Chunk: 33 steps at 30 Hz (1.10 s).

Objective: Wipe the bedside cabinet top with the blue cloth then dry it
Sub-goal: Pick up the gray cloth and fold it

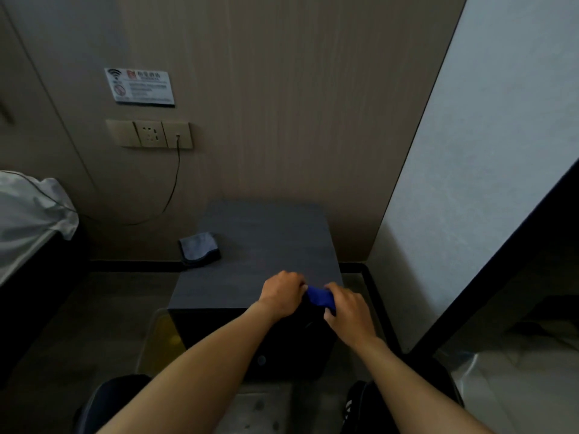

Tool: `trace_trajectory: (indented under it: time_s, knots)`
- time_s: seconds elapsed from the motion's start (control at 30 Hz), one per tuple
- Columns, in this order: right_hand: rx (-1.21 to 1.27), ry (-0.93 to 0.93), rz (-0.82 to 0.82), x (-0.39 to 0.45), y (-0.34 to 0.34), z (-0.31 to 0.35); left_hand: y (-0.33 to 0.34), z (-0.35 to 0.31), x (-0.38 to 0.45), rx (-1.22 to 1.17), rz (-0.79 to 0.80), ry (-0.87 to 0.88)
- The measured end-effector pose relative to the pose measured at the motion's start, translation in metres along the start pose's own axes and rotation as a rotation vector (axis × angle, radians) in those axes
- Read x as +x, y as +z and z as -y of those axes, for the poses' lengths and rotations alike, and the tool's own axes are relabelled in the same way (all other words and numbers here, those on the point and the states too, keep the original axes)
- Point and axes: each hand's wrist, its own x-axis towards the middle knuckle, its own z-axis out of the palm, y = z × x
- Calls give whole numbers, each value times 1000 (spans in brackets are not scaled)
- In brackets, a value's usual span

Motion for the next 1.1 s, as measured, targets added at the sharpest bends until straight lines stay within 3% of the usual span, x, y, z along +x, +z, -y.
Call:
trace_trajectory:
  time_s: [0.13, 0.3, 0.47, 0.63, 0.77, 0.93, 1.1]
  knots:
    - [244, 42, 39, 7, -13, 15, -15, 16, 5, -224, -12, -72]
    - [460, 104, -100, 25, -19, 30, -29, 39, 5, -561, -14, -161]
    - [830, 376, -157, 42, -19, 42, -45, 42, 0, -930, 147, -327]
    - [1039, 610, -49, 52, -29, 54, -50, 49, -4, -932, 142, -320]
    - [1104, 728, 29, 57, -33, 58, -49, 57, -8, -961, 140, -159]
    - [1091, 747, 57, 60, -36, 59, -45, 60, -7, -813, -19, -81]
    - [1077, 713, 44, 60, -40, 54, -56, 73, -9, -701, 1, -41]
